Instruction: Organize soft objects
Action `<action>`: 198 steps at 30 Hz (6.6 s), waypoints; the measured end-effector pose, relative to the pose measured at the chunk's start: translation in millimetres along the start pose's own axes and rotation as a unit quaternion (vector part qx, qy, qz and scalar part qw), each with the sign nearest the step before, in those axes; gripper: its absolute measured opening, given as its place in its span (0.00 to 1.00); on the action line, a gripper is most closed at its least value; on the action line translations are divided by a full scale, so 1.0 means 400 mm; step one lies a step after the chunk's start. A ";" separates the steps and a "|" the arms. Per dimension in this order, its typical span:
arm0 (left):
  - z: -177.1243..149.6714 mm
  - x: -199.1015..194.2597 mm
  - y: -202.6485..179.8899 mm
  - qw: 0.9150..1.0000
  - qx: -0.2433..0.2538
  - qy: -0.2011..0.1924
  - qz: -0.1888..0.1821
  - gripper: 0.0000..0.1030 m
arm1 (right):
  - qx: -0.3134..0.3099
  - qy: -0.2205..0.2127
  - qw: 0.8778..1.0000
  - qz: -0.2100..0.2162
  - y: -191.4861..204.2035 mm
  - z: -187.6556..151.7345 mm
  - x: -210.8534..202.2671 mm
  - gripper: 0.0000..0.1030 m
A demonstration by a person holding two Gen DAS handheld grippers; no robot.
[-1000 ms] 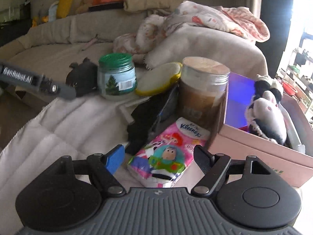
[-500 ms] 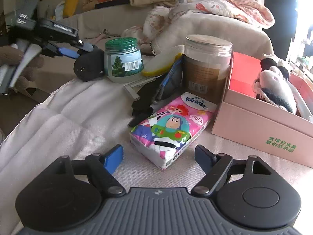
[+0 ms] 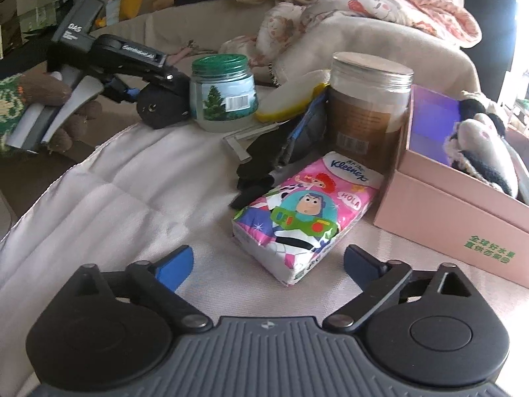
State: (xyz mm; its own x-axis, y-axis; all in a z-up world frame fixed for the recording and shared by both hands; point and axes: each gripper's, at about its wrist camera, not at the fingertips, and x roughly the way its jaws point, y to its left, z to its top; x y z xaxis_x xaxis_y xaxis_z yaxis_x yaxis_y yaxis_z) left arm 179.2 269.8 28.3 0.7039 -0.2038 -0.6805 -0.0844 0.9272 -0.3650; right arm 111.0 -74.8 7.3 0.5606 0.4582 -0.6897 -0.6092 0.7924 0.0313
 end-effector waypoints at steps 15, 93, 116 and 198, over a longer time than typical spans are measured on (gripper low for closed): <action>-0.062 -0.093 -0.016 0.999 0.030 -0.033 -0.001 0.69 | -0.159 -0.028 0.986 -0.050 0.088 0.120 -0.053 0.77; 0.131 0.150 -0.895 0.976 0.180 0.067 -0.105 0.67 | 0.112 -0.121 0.977 -0.136 -0.601 0.138 -0.329 0.12; 0.016 -0.084 -0.593 0.990 0.082 -0.016 -0.115 0.64 | 0.216 -0.072 0.973 -0.038 -0.609 0.219 -0.162 0.31; -0.287 -0.135 -0.471 0.978 0.179 -0.105 0.008 0.19 | 0.075 -0.048 0.992 -0.088 -0.090 -0.131 -0.182 0.49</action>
State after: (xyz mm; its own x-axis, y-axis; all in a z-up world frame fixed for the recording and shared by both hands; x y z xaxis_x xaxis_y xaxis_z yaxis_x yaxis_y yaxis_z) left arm 76.0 70.0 60.8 0.8373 -0.1533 -0.5247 0.1289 0.9882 -0.0831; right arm 62.6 -157.6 18.3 0.7063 0.3381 -0.6220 -0.4112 0.9111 0.0284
